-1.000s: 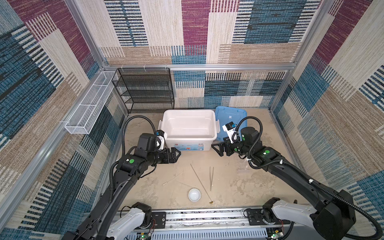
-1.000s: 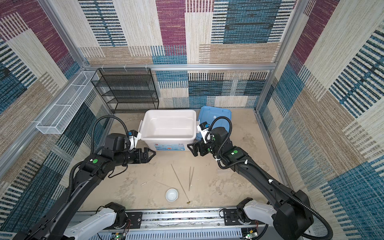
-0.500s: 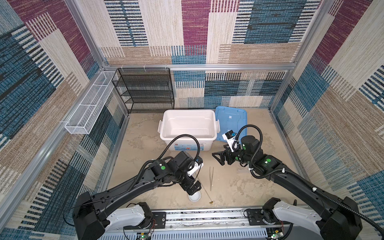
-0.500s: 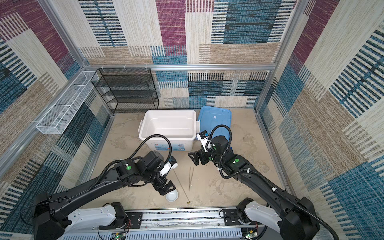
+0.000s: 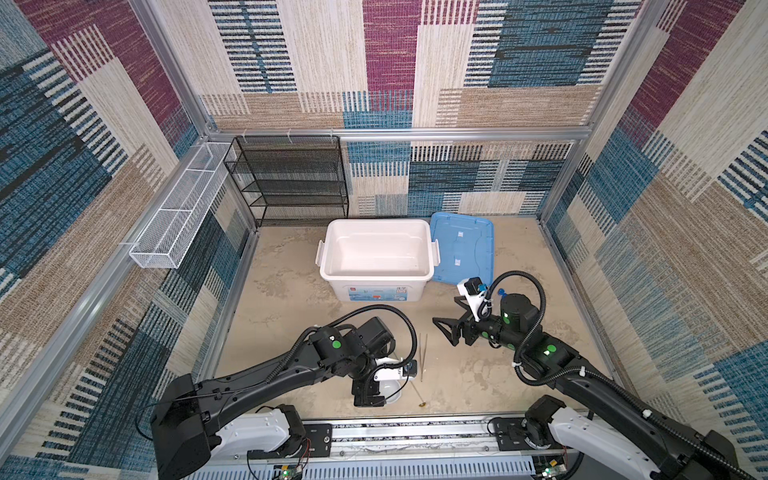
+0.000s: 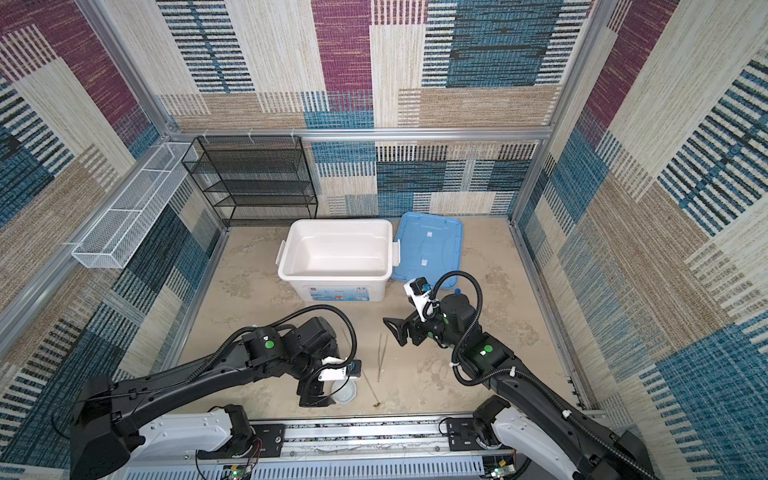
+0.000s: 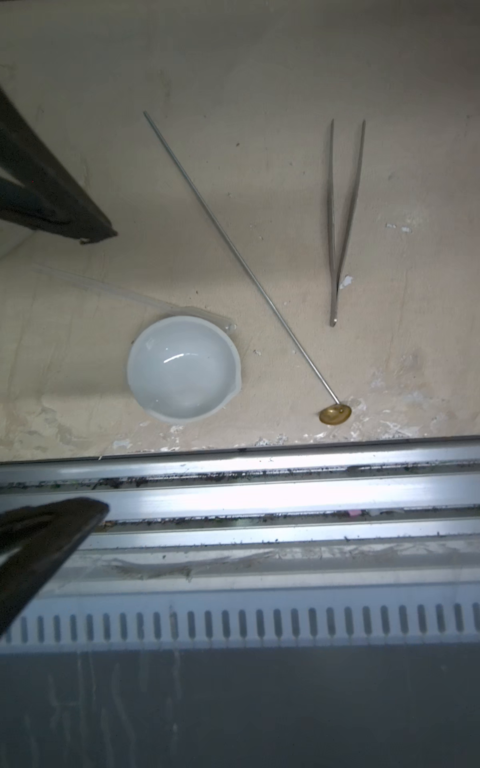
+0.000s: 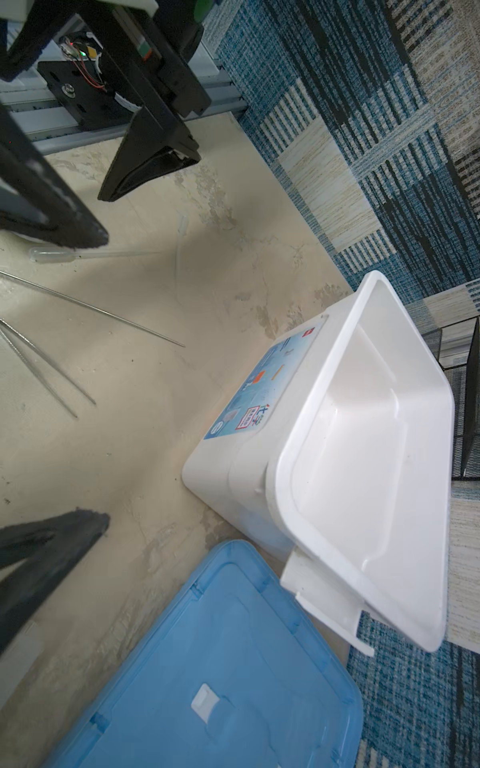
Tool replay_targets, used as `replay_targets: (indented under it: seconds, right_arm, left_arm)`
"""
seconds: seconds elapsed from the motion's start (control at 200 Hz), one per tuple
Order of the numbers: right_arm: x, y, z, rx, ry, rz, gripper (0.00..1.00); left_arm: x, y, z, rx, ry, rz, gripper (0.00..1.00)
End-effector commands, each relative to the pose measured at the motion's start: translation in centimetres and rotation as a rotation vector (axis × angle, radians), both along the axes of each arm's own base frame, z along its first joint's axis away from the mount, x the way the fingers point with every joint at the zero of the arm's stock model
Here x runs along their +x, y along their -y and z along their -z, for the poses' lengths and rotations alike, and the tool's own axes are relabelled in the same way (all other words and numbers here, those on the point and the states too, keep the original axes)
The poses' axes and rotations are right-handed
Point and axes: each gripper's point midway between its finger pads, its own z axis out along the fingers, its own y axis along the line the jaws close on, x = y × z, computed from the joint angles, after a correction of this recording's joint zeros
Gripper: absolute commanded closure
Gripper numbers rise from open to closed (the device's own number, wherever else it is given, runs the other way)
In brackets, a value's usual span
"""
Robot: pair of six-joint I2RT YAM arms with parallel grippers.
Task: Organize the chemistry lab equipment
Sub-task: 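Lower the left gripper onto the white dish and grasp its rim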
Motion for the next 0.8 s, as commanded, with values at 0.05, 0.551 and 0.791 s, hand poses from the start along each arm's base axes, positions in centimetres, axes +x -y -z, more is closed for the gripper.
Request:
replay_targets:
  seconds: [0.05, 0.551, 0.791]
  right_arm:
    - [0.4, 0.2, -1.3, 0.077, 0.014, 0.045, 0.01]
    - [1.1, 0.0, 0.1, 0.086, -0.004, 0.067, 0.03]
    - [1.3, -0.1, 1.0, 0.067, -0.015, 0.065, 0.03]
  left_arm:
    - [-0.5, 1.2, 1.3, 0.01, 0.014, 0.145, 0.04]
    - [0.6, 2.5, 5.0, 0.074, 0.034, 0.188, 0.07]
    - [1.4, 2.6, 5.9, 0.09, 0.068, 0.183, 0.06]
